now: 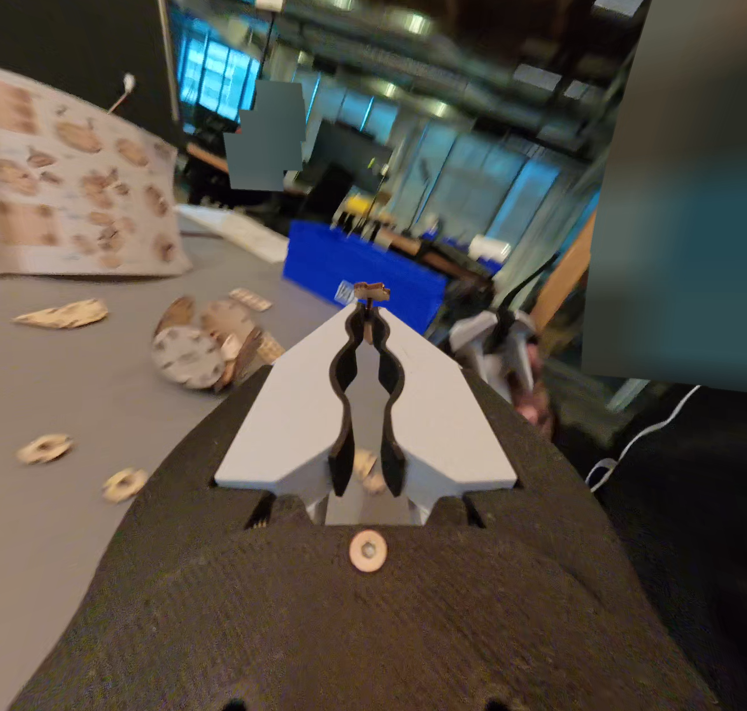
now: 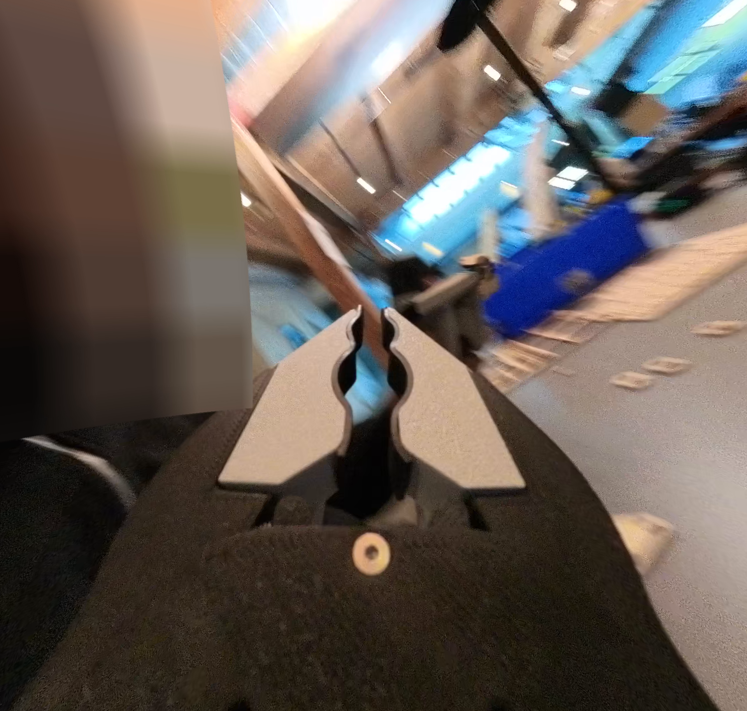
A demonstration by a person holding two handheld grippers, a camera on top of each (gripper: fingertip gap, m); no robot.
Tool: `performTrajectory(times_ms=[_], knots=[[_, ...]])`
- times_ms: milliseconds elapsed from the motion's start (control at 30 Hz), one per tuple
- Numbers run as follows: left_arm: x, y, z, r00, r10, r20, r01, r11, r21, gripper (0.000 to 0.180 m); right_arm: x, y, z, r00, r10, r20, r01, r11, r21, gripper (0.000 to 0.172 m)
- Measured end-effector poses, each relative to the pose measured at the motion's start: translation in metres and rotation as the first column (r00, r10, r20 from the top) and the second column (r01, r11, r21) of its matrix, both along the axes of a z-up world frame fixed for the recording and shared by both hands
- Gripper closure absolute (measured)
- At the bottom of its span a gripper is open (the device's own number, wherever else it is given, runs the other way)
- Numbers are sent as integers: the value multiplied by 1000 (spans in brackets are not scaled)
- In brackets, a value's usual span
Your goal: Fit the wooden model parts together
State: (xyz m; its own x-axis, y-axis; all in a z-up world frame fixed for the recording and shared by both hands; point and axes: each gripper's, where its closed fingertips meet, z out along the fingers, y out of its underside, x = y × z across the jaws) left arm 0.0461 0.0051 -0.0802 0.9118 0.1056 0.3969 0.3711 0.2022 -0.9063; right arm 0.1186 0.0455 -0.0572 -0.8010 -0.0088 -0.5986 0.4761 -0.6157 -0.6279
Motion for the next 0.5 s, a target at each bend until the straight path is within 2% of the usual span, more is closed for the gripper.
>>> performTrajectory(times_ms=[33, 67, 133, 200, 233, 333, 433, 500], knots=[[2, -3, -13, 999, 8, -34, -11, 996, -87, 180, -4, -5, -15, 996, -82, -45, 89, 976, 198, 163], [5, -5, -26, 998, 5, -63, -15, 986, -163, 180, -10, -6, -33, 983, -152, -107, 182, 903, 388, 159], [14, -6, -48, 994, -24, -106, -6, 960, -279, 180, -20, 1, -70, 948, -218, -230, 317, 660, 682, 153], [22, -3, -61, 991, -50, -123, 7, 945, -327, 179, -24, 8, -103, 938, -199, -285, 345, 429, 835, 152], [25, -2, -63, 992, -56, -116, 14, 944, -329, 179, -23, 7, -114, 943, -176, -281, 328, 367, 871, 151], [26, 3, -57, 992, -70, -104, 38, 959, -279, 179, -13, -10, -131, 969, -104, -223, 245, 315, 917, 150], [21, 4, -53, 994, -77, -73, 58, 971, -233, 179, -12, -14, -145, 978, -99, -186, 205, 245, 948, 145], [20, 3, -51, 995, -79, -59, 66, 977, -203, 180, -10, -14, -150, 985, -107, -134, 157, 251, 955, 144]])
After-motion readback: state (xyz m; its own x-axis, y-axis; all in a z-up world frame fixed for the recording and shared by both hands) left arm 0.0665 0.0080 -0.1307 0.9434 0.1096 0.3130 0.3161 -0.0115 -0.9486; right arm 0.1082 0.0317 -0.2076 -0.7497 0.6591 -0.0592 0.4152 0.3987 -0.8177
